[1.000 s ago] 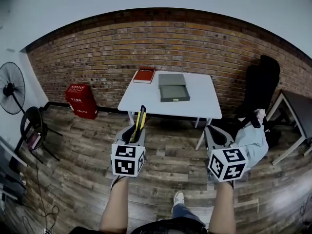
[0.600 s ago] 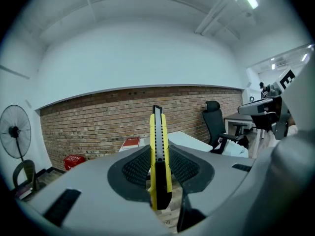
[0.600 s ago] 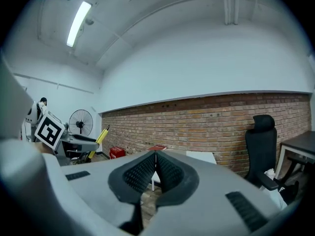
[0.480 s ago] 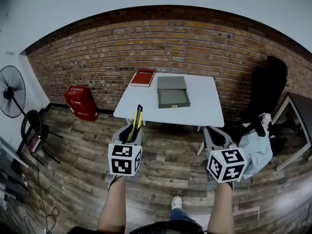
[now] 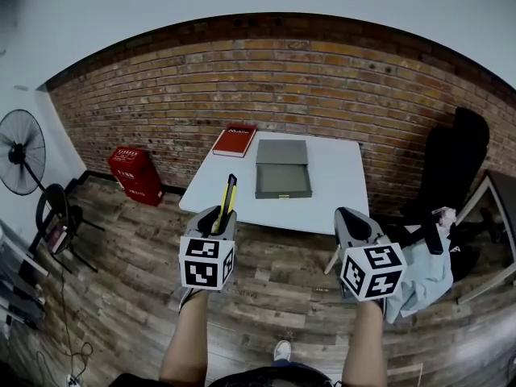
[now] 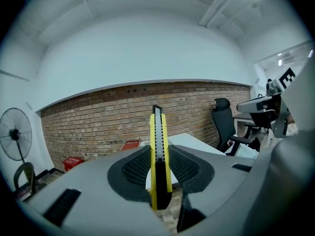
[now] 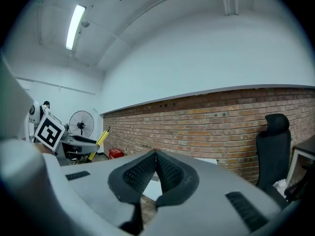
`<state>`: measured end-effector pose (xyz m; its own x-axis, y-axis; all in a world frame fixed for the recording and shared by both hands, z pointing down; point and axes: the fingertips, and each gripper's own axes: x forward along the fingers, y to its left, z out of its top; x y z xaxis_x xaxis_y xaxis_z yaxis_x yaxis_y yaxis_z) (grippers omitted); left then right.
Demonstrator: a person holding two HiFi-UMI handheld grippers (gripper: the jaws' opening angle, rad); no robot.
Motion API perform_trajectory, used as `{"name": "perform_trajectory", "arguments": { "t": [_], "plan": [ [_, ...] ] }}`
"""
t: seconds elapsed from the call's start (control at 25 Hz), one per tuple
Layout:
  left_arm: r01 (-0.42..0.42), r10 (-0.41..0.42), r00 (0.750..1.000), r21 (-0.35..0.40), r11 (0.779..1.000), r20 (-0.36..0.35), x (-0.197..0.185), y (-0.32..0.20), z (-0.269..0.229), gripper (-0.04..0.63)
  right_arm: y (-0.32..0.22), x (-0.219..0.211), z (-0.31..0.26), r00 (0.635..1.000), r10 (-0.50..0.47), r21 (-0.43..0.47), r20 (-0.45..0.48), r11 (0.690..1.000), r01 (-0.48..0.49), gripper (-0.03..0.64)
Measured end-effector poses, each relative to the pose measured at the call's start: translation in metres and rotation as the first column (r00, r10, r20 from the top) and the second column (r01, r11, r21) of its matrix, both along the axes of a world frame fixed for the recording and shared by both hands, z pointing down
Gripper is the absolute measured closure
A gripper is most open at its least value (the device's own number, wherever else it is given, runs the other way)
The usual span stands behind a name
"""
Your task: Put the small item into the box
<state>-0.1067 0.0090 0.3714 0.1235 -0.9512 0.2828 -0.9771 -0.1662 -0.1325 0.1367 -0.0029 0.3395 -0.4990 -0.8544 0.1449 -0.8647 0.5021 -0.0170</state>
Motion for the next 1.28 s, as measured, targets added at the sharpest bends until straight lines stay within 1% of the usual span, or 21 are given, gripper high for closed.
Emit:
{"name": "perform_trajectory", "arguments": {
  "t": [0.24, 0.48, 1.04, 1.28],
  "plan": [
    [0.027, -0.027, 1.0, -0.011, 1.0, 0.011, 0.007, -0.031, 0.006, 0.465, -0.037, 0.006, 0.007, 1.0, -0.031, -0.009, 0.008, 0.999, 0.031, 0.597],
    [0.05, -0.05, 0.999, -0.02, 0.999, -0.001, 0.011, -0.053, 0.01, 0.465, -0.064, 0.01, 0.008, 0.998, -0.055, -0.011, 0.002, 0.998, 0.055, 0.597],
    [0.047, -0.047, 0.999, -0.017, 0.999, 0.001, 0.016, -0.093, 0.014, 0.465, -0.104, 0.02, 0.009, 0.999, -0.045, -0.007, 0.003, 0.999, 0.045, 0.597],
    [0.039, -0.039, 0.999, -0.019, 0.999, -0.01, 0.003, -0.122, 0.024, 0.465, -0.131, 0.007, 0.015, 0.999, -0.04, -0.006, -0.011, 0.999, 0.04, 0.597]
  ]
}}
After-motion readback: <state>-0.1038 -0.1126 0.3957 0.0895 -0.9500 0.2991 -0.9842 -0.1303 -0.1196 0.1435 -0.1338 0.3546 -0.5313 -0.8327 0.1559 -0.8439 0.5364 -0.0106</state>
